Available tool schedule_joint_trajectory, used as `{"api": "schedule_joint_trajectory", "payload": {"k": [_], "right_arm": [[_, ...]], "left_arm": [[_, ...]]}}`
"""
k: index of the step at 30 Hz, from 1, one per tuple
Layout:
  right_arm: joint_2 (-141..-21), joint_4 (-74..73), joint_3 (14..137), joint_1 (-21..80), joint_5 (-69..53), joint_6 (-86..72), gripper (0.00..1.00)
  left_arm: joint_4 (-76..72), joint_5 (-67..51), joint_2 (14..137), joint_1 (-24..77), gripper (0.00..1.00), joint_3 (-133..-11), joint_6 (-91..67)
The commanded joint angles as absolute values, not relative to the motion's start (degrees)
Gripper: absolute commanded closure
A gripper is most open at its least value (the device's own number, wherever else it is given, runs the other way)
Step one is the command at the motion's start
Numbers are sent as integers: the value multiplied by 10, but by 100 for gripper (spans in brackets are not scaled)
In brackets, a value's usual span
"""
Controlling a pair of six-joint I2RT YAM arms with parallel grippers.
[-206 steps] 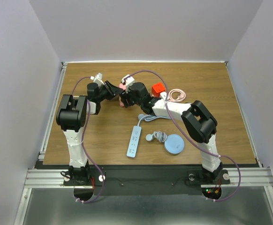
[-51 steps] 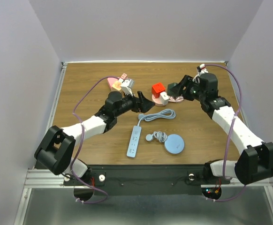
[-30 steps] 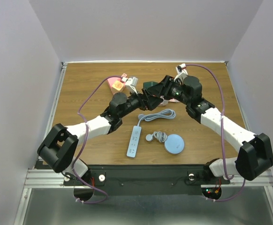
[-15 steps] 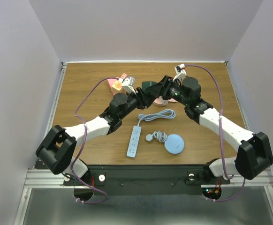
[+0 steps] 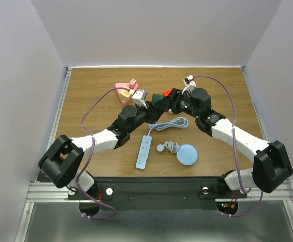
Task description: Insert the plug
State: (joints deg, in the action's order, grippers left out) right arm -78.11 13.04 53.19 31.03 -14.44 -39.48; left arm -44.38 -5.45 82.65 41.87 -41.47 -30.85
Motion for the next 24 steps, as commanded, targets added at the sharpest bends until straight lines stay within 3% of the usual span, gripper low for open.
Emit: {"api": "schedule_joint_trajectory", "payload": {"k": [1,3,6,16,24], "right_arm": [[-746,78,519,319,-98,-351,25],[-742,66,526,319,-77,-338,13],[-744,40,547,318,-62,-329,6],[-729,9,596,319,-64,-369,5],[-773,-104,706,319,-106,-408,7]], "left_arm": [[-523,-40,797,418,100,-400,-203],[-525,-38,790,418,100,-385,-178],[-526,-31,787,417,100,-373,-157],[-547,-5,786,419,100,-345,-54],[-545,118,771,451,100,-339,81]]}}
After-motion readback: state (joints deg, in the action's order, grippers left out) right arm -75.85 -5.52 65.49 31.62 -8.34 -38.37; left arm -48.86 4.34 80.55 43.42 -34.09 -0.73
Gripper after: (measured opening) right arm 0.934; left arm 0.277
